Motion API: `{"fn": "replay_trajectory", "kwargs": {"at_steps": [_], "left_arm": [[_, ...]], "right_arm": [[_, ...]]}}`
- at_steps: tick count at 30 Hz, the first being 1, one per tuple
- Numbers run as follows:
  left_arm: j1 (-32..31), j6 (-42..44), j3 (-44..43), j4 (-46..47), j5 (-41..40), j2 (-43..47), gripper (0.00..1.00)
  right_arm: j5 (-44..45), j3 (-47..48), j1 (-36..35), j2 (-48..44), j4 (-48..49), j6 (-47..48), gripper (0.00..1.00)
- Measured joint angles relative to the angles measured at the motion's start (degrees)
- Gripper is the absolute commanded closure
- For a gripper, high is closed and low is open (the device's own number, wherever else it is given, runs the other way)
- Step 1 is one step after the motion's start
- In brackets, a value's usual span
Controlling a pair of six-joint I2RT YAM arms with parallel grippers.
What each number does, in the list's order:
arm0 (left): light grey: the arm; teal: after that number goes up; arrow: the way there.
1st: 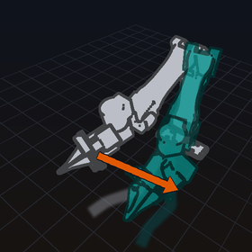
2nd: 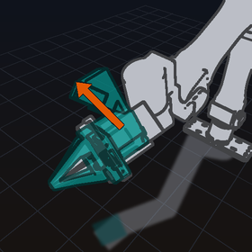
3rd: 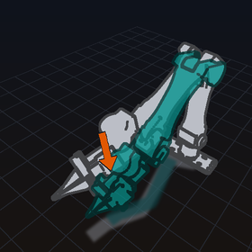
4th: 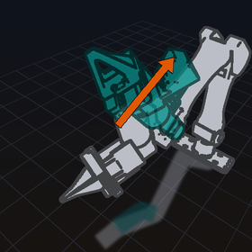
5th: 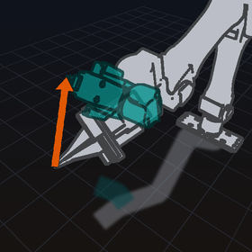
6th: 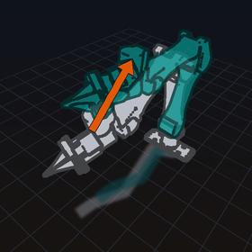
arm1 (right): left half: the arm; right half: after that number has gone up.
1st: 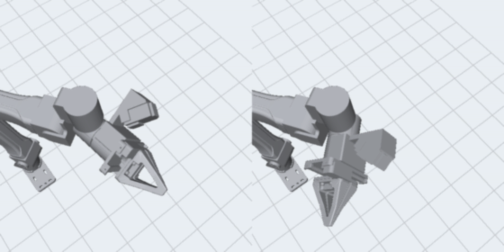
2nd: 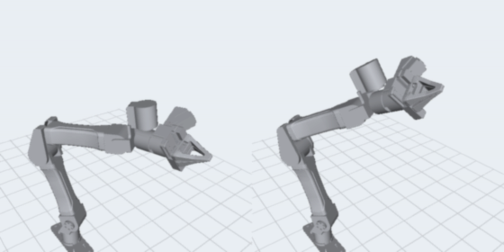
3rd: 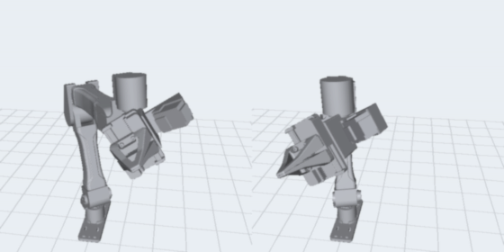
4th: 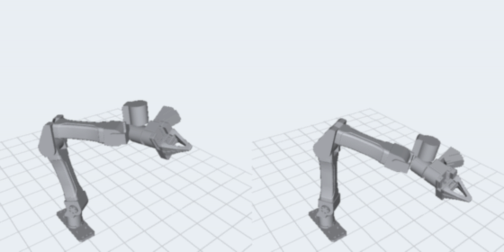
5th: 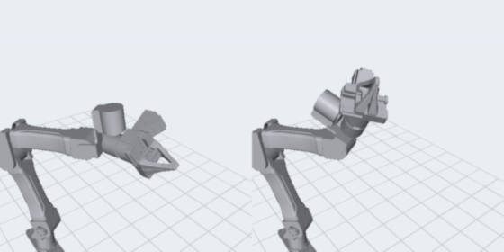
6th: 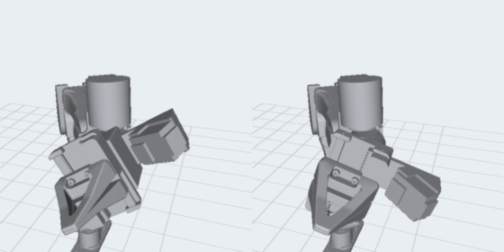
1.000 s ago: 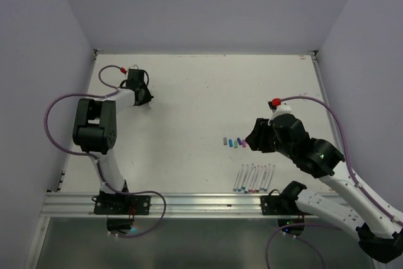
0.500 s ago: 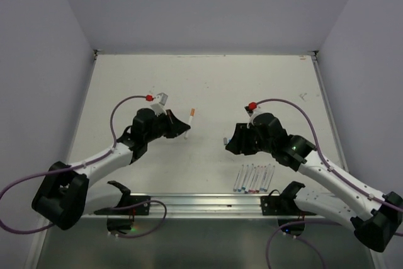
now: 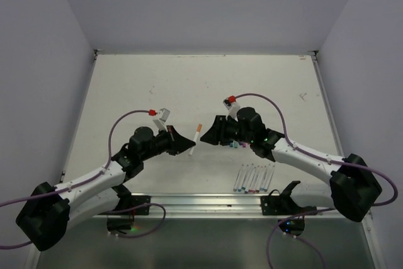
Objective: Open the pen caps
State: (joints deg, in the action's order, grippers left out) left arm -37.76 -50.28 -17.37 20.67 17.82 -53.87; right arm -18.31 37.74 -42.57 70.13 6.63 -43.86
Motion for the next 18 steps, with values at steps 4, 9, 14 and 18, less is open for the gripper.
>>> {"fn": "replay_trajectory", "kwargs": {"at_steps": [4, 9, 14, 18], "left_arm": [[-0.87, -0.28, 0.00, -0.07, -0.42, 0.02, 1.00], [-2.12, -0.76, 0.00, -0.13, -1.05, 0.02, 1.00], [-2.82, -1.18, 0.00, -0.20, -1.57, 0.07, 1.00], [-2.93, -1.18, 0.00, -0.72, -2.03, 0.31, 1.00]], "right_arm": [[-0.31, 0.00, 0.04, 2.64, 4.98, -1.16, 0.56], [-0.28, 0.00, 0.04, 4.13, 8.96, -1.79, 0.55], [-0.15, 0.00, 0.04, 6.99, 11.10, -2.27, 0.56], [-0.04, 0.07, 0.09, 8.66, 12.15, -2.62, 0.56]]}}
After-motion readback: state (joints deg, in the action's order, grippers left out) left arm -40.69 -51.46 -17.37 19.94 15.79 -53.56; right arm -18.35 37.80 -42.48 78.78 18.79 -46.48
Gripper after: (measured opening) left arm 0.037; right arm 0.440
